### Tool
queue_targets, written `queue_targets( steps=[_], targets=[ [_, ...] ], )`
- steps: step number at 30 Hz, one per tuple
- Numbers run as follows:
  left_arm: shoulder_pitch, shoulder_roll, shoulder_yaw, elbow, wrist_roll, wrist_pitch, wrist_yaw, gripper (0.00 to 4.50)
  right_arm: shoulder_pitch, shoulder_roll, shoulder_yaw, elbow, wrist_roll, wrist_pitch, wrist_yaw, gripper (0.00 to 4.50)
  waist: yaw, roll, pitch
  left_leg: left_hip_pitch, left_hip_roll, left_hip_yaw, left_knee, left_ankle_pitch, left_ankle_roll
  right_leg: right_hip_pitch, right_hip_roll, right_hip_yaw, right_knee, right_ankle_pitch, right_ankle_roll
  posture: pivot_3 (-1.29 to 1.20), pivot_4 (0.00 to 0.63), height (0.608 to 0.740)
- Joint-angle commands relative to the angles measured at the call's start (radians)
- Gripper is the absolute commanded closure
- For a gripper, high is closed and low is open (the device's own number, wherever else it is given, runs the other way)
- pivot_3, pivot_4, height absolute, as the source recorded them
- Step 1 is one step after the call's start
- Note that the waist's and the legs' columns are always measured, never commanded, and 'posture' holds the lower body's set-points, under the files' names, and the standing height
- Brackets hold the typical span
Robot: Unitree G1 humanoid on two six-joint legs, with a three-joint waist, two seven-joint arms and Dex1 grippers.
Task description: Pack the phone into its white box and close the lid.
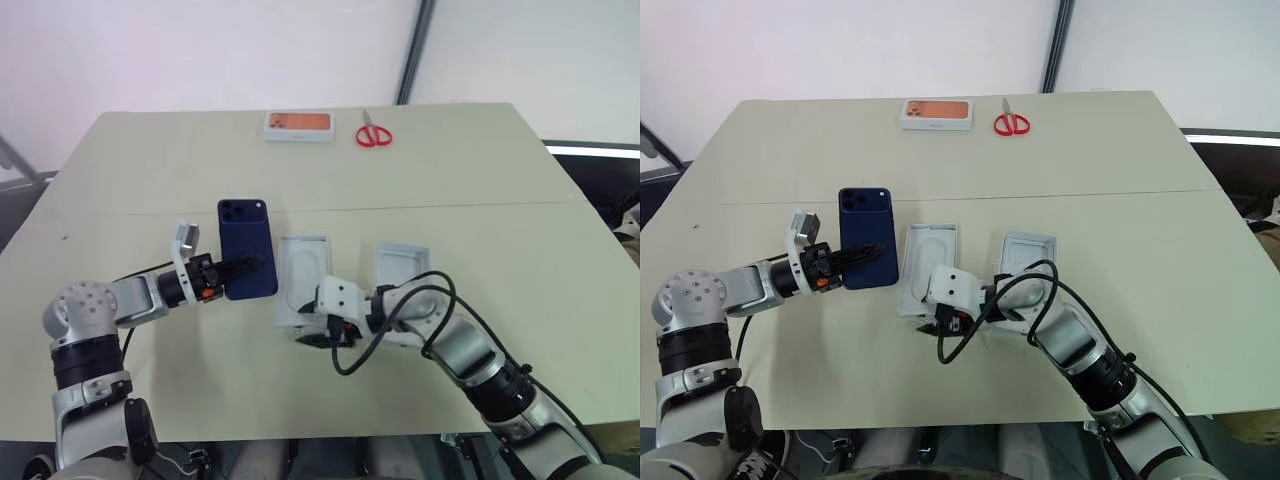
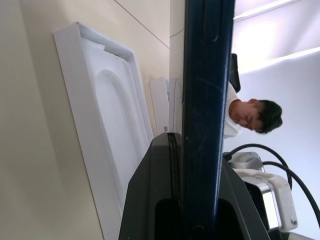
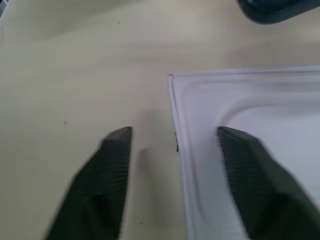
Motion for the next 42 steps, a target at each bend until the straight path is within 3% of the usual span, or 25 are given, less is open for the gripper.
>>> queue_targets(
  steps=[1, 14, 18, 21, 24, 32, 33, 34, 39, 42],
  targets=[
    [-0.013, 0.012, 0.014, -0.014, -0.027, -0.012, -0.009, 4.5, -0.012, -0.01, -0.004, -0.02, 0.028, 0.017, 0.015, 1.24, 0.001, 0.0, 0.0, 0.0, 0.0, 0.0, 0.0, 0.0, 0.0, 0.0, 0.0, 0.0, 0.0, 0.0, 0.0, 0.0, 0.15, 0.74],
    [0.018, -0.006, -0.018, -0.059, -0.043, 0.034, -0.012, 4.5, -0.09, -0.036, -0.089, -0.043, 0.1, 0.054, 0.016, 1.24, 0.001, 0.0, 0.0, 0.0, 0.0, 0.0, 0.0, 0.0, 0.0, 0.001, 0.0, 0.0, 0.0, 0.0, 0.0, 0.0, 0.15, 0.74],
    [0.028, -0.057, -0.031, -0.08, -0.049, 0.035, 0.013, 4.5, -0.094, -0.046, -0.217, -0.057, 0.205, 0.118, 0.013, 1.24, 0.004, 0.0, 0.0, -0.001, 0.0, 0.0, 0.0, 0.0, 0.0, 0.001, -0.001, 0.0, 0.0, 0.0, 0.0, 0.0, 0.15, 0.74],
    [0.019, -0.111, -0.031, -0.073, -0.05, 0.043, 0.046, 4.5, -0.081, -0.111, -0.294, -0.009, 0.226, 0.107, 0.022, 1.24, 0.008, -0.001, 0.001, -0.001, -0.001, 0.0, 0.001, 0.0, 0.0, 0.002, -0.001, 0.0, 0.0, 0.0, 0.0, 0.0, 0.15, 0.74],
    [0.022, -0.139, -0.064, -0.057, -0.018, 0.03, 0.063, 4.5, -0.068, -0.156, -0.311, 0.031, 0.213, 0.067, 0.016, 1.24, 0.005, -0.002, 0.001, -0.001, -0.001, 0.0, 0.001, 0.0, 0.001, 0.002, -0.001, -0.001, 0.0, 0.0, 0.0, 0.0, 0.15, 0.74],
    [0.0, -0.173, -0.151, -0.001, 0.025, -0.018, 0.054, 4.5, -0.065, -0.149, -0.304, 0.035, 0.215, 0.059, -0.033, 1.24, 0.002, -0.002, 0.001, -0.001, 0.0, 0.001, 0.001, 0.0, 0.001, 0.001, -0.001, 0.001, 0.0, 0.0, 0.0, 0.0, 0.15, 0.74],
    [-0.001, -0.176, -0.16, -0.009, 0.03, -0.03, 0.055, 3.48, -0.06, -0.15, -0.3, 0.031, 0.213, 0.057, -0.036, 1.19, 0.003, -0.002, 0.001, -0.001, 0.0, 0.001, 0.001, 0.0, 0.001, 0.001, -0.001, 0.001, 0.0, 0.0, 0.0, 0.0, 0.15, 0.74],
    [-0.005, -0.179, -0.158, -0.01, 0.028, -0.032, 0.062, 3.21, -0.057, -0.15, -0.3, 0.028, 0.213, 0.057, -0.04, 1.19, 0.005, -0.002, 0.001, -0.001, 0.0, 0.001, 0.001, 0.0, 0.001, 0.001, -0.001, 0.001, 0.0, 0.0, 0.0, 0.0, 0.15, 0.74],
    [-0.009, -0.163, -0.164, -0.007, 0.031, -0.018, 0.064, 0.87, -0.046, -0.158, -0.304, 0.027, 0.218, 0.056, -0.055, 1.19, 0.004, -0.002, 0.001, -0.001, -0.001, 0.001, 0.002, 0.0, 0.001, 0.002, -0.001, 0.0, 0.0, 0.0, 0.0, 0.0, 0.15, 0.74],
    [-0.013, -0.157, -0.166, -0.014, 0.027, -0.011, 0.065, 0.87, -0.047, -0.154, -0.298, 0.033, 0.216, 0.05, -0.06, 1.19, 0.001, -0.002, 0.001, -0.001, 0.0, 0.001, 0.001, 0.0, 0.001, 0.002, -0.001, 0.0, 0.0, 0.0, 0.0, 0.0, 0.15, 0.74]
  ],
)
